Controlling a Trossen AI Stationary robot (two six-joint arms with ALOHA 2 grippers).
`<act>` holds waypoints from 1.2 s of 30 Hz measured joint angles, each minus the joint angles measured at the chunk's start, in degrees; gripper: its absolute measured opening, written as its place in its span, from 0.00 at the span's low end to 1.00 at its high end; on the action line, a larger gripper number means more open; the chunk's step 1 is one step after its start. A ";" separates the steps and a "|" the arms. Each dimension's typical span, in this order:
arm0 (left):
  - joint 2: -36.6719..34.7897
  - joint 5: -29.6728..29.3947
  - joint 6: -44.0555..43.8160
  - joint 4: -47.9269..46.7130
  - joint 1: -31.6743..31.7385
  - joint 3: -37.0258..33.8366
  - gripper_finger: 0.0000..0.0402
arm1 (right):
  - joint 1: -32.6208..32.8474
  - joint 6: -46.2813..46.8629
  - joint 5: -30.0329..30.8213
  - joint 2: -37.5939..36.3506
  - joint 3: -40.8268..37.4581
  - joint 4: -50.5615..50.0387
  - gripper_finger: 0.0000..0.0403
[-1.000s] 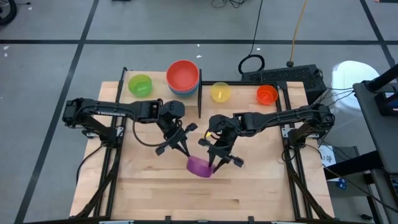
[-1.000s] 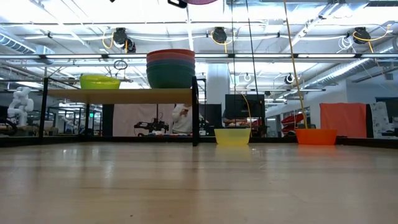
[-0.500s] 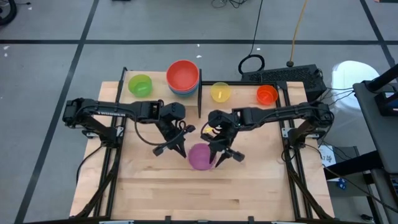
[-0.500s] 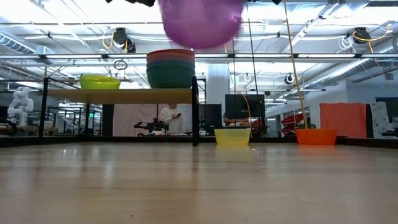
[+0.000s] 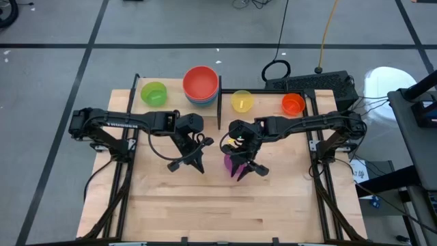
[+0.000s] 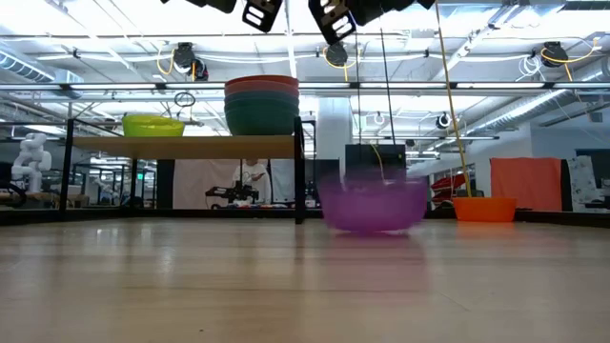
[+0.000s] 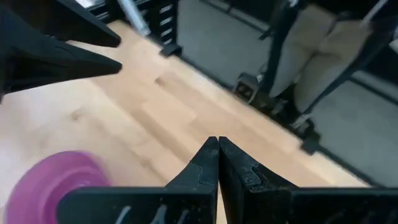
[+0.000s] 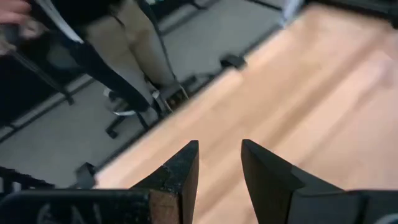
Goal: Place and stack bowls onto a shelf
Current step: Stack the purple bowl on top of the green bowl on the shelf
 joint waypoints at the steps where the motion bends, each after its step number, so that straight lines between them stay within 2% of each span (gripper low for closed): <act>1: 0.00 -1.65 0.04 -0.27 -0.01 0.00 0.02 | 0.00 -0.18 2.36 0.00 0.00 -0.91 0.29; 6: 0.00 -13.66 0.33 -3.43 0.15 0.00 0.04 | 0.00 0.78 18.78 0.00 -0.13 -6.21 0.29; 9: 0.00 -16.37 -2.43 -5.46 0.84 0.00 0.03 | -0.11 3.39 23.88 0.00 -2.79 -6.28 0.29; 13: 0.00 -16.69 -6.89 -8.97 2.12 0.00 0.01 | -0.11 10.25 24.70 0.04 -7.70 -5.96 0.29; 21: 0.00 -16.73 -9.58 -13.04 3.57 0.00 0.04 | 1.81 10.71 25.12 0.04 -19.09 1.15 0.29; 30: 0.00 -16.73 -9.55 -13.27 3.64 0.00 0.01 | 4.60 10.57 35.48 0.04 -25.02 6.40 0.29; 36: 0.00 -16.73 -10.70 -13.24 3.66 0.00 0.05 | 4.62 11.99 35.41 0.04 -28.90 12.48 0.29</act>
